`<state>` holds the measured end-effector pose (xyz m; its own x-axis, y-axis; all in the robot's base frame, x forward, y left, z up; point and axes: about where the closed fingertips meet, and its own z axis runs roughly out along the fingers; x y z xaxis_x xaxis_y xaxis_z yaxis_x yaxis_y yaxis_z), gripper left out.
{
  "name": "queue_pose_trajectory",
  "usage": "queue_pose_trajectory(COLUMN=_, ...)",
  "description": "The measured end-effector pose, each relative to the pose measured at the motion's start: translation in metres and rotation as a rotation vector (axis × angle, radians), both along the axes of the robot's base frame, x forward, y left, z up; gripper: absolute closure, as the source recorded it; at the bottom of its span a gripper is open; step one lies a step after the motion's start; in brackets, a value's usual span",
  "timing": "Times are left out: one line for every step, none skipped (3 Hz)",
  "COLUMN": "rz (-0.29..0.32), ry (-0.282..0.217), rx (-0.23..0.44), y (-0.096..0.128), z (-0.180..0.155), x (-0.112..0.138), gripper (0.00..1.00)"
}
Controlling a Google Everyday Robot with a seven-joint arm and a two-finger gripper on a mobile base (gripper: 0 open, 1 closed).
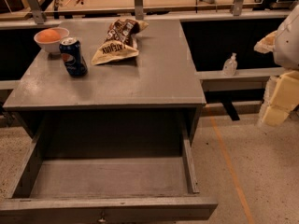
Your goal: Place brown chip bag into top drawer
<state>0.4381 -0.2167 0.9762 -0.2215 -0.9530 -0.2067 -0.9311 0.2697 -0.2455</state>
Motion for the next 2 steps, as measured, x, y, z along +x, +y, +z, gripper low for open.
queue_pose_trajectory(rz=0.000, ry=-0.013, rx=0.007, y=0.001, z=0.002, x=0.001, gripper=0.00)
queue_pose_trajectory(rz=0.007, ry=-0.062, rx=0.118, y=0.011, z=0.001, x=0.030, gripper=0.00)
